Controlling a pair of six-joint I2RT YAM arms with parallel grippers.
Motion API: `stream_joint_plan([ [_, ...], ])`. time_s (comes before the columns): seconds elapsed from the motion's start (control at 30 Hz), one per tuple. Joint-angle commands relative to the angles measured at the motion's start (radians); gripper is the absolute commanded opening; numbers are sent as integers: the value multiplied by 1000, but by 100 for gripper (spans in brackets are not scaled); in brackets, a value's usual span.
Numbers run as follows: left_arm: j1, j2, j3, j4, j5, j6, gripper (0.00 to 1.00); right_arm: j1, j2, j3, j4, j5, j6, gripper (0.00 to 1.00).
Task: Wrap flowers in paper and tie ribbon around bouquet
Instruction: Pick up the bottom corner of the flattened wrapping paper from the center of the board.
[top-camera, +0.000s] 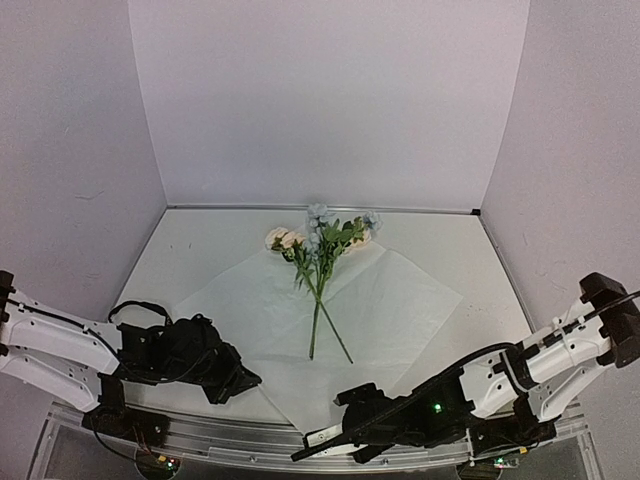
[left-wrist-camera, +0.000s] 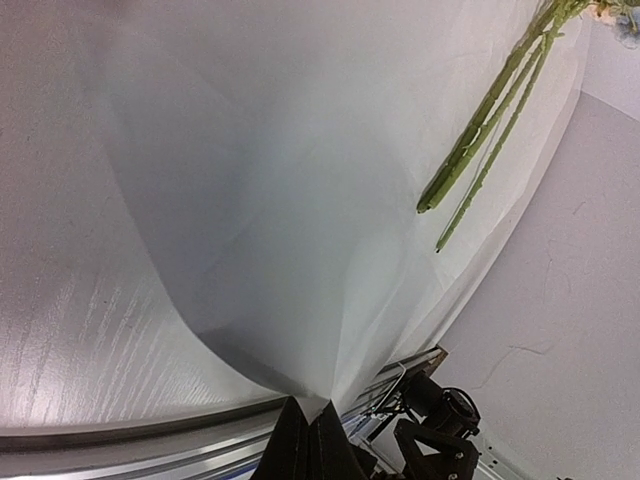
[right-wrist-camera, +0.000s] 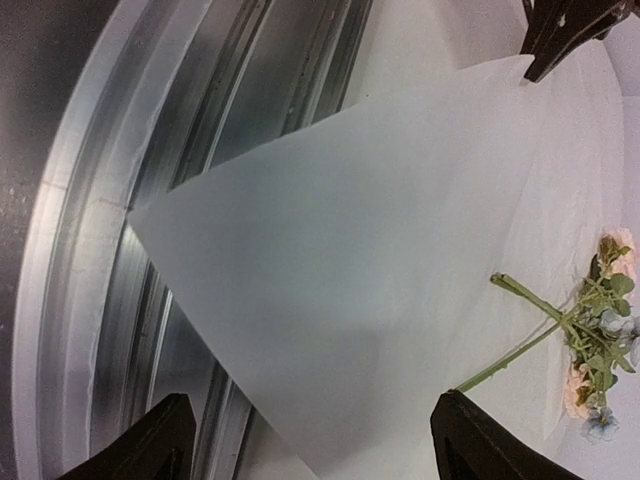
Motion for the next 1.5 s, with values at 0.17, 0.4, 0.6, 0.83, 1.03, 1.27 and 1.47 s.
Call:
stream_joint_plan([
  [0.17,-5,-53,-29,42,-19,-44,0,51,65,53,112,140,-23,81],
  [0.4,-3,-102,-44,32,-34,-65,0,86,66,42,118,198,-25,84],
  [0.6,-4,-116,-47,34,-38,-72,0,101,77,56,126,234,16,84],
  [0.83,-4,-112,-48,39,-36,-77,0,128,90,73,132,240,73,82],
  [1.03,-3,-113,-50,43,-38,-80,0,154,76,58,131,249,128,82],
  [1.27,-3,-113,-48,51,-37,-81,0,163,125,105,140,277,177,82],
  [1.47,-4,-120,-51,47,-36,-84,0,163,182,148,183,351,188,69],
])
